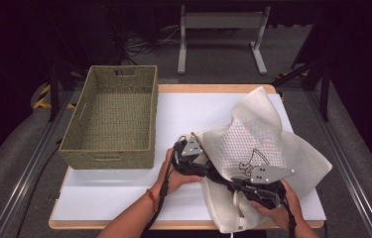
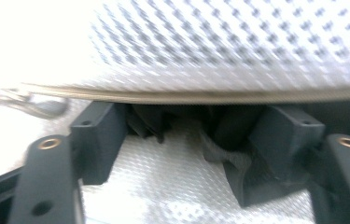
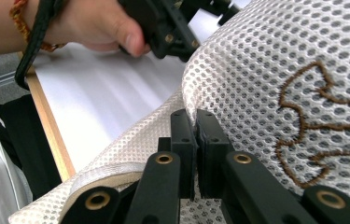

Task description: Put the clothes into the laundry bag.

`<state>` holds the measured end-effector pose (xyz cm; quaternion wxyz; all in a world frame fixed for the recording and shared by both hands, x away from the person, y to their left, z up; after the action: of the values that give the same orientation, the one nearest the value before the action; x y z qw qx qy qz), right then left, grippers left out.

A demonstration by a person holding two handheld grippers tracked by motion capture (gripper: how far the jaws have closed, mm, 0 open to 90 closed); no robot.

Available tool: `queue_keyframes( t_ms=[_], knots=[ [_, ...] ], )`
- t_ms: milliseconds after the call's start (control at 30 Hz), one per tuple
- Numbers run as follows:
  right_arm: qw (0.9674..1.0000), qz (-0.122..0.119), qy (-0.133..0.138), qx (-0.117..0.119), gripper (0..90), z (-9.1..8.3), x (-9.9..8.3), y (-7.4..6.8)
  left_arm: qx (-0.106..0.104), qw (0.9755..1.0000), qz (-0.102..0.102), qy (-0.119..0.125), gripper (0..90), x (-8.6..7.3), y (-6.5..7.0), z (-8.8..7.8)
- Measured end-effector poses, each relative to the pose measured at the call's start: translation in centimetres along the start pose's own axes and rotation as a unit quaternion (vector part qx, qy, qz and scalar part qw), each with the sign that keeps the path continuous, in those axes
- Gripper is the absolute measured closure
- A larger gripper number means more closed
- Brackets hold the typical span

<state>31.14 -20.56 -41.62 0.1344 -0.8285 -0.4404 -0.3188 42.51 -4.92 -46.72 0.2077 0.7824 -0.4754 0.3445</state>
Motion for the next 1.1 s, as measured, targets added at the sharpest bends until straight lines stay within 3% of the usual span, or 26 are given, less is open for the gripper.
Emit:
queue_keyframes(
  t_ms=[100, 167, 200, 267, 300, 367, 400, 533, 600, 733, 800, 900, 933, 1067, 1100],
  knots=[
    [1.0000, -0.002, 0.001, 0.002, 87.1, -0.1, 0.0, -0.2, -0.017, 0.9991, -0.023, -0.031, 16.2, -0.3, -0.7, 1.6],
    [1.0000, -0.002, 0.000, 0.003, 87.0, 0.0, 0.0, -0.2, -0.030, 0.9964, -0.039, -0.069, 11.5, -0.3, -1.1, 2.6],
    [1.0000, -0.003, 0.000, 0.004, 87.0, 0.0, 0.0, -0.2, -0.032, 0.9966, -0.035, -0.067, 9.1, -0.2, -1.2, 2.7],
    [1.0000, -0.004, 0.000, 0.004, 87.0, 0.0, 0.0, -0.2, -0.029, 0.9956, -0.032, -0.082, 19.1, 0.0, -1.2, 3.1],
    [1.0000, -0.003, 0.000, 0.005, 87.0, 0.0, 0.0, -0.1, -0.041, 0.9941, -0.034, -0.095, 21.3, 0.0, -1.2, 3.4],
    [1.0000, -0.002, -0.003, 0.006, 87.0, 0.1, -0.1, -0.1, -0.041, 0.9943, -0.023, -0.096, 40.3, 0.3, -1.1, 3.7],
    [1.0000, -0.002, -0.005, 0.007, 86.9, 0.2, -0.1, -0.1, -0.042, 0.9943, -0.027, -0.094, 43.5, 0.4, -1.1, 3.8],
    [0.9999, -0.004, -0.007, 0.006, 86.9, 0.4, -0.1, -0.1, -0.081, 0.9926, -0.024, -0.087, 72.5, 1.1, -0.7, 4.3],
    [0.9999, -0.001, -0.007, 0.008, 86.9, 0.3, -0.1, 0.0, -0.087, 0.9925, -0.020, -0.083, 79.2, 1.4, -0.3, 4.5],
    [0.9999, 0.002, -0.008, 0.011, 86.9, 0.3, -0.2, 0.2, -0.114, 0.9913, -0.028, -0.059, 81.0, 2.0, 0.6, 4.8],
    [0.9999, 0.005, -0.005, 0.012, 86.9, 0.2, -0.2, 0.4, -0.134, 0.9894, -0.042, -0.039, 81.2, 2.6, 1.3, 4.9],
    [0.9999, 0.003, 0.001, 0.011, 86.9, -0.1, -0.1, 0.3, -0.147, 0.9876, -0.057, -0.002, 81.2, 3.4, 2.4, 4.8],
    [0.9999, 0.003, 0.003, 0.011, 86.9, -0.2, -0.1, 0.3, -0.154, 0.9857, -0.065, 0.018, 81.2, 3.9, 2.9, 4.6],
    [0.9998, 0.003, 0.015, 0.016, 86.8, -0.7, 0.1, 0.0, -0.156, 0.9832, -0.073, 0.060, 81.4, 5.4, 4.0, 4.5],
    [0.9997, 0.004, 0.016, 0.016, 86.8, -0.8, 0.1, 0.0, -0.153, 0.9836, -0.074, 0.061, 81.4, 5.6, 4.2, 4.6]
  ],
)
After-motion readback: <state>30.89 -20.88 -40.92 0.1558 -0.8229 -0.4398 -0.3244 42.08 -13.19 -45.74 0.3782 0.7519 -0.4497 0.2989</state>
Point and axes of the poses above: each handheld gripper's, and its own axes: z roughly forward along the jaws, x roughly out of its top, y roughly to its right, the point moved 6 cm from there along z, roughly forward along the jaws, and after that the axes turned 12 degrees about -y, right-handed, at the moved point
